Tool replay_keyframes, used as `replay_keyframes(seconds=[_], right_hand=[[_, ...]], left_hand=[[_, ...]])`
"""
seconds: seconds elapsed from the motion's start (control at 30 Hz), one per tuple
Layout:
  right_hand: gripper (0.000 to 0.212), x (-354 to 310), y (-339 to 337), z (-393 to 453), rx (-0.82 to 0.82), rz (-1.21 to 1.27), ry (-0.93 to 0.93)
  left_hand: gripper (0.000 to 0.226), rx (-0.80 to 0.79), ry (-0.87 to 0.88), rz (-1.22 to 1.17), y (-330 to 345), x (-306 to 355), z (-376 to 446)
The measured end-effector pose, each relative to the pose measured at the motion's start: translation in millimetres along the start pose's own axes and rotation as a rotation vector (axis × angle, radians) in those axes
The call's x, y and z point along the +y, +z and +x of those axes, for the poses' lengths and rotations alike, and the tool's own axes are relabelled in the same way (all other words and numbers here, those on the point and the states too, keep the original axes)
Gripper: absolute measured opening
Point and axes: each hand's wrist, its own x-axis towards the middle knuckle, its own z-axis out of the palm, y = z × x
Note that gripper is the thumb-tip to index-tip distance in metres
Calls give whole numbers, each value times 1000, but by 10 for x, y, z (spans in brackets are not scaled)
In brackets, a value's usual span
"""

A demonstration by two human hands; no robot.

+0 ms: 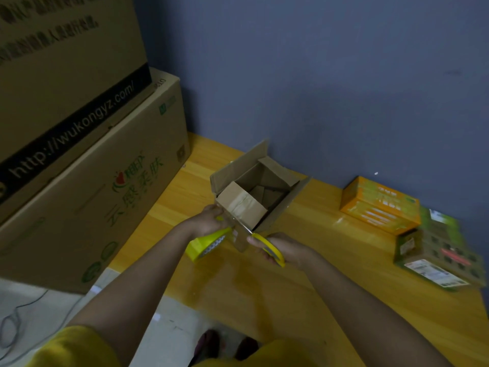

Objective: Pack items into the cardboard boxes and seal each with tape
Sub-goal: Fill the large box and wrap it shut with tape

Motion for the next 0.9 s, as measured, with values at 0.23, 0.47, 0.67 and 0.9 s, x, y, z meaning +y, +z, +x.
replay_keyframes(seconds=[0.23, 0.47, 0.67, 0.9], right_hand=[[39, -164, 42, -67, -49, 42, -34], [35, -240, -47, -84, -160, 119, 31], [26, -262, -46, -58, -186, 97, 42], [36, -248, -56, -47, -204, 126, 53]], left_hand=[[64, 15, 38, -41, -11, 93, -91], [59, 17, 49, -96, -49, 202, -203], [59, 16, 43, -126, -54, 234, -244], [58, 13, 55, -150, -72, 263, -261]])
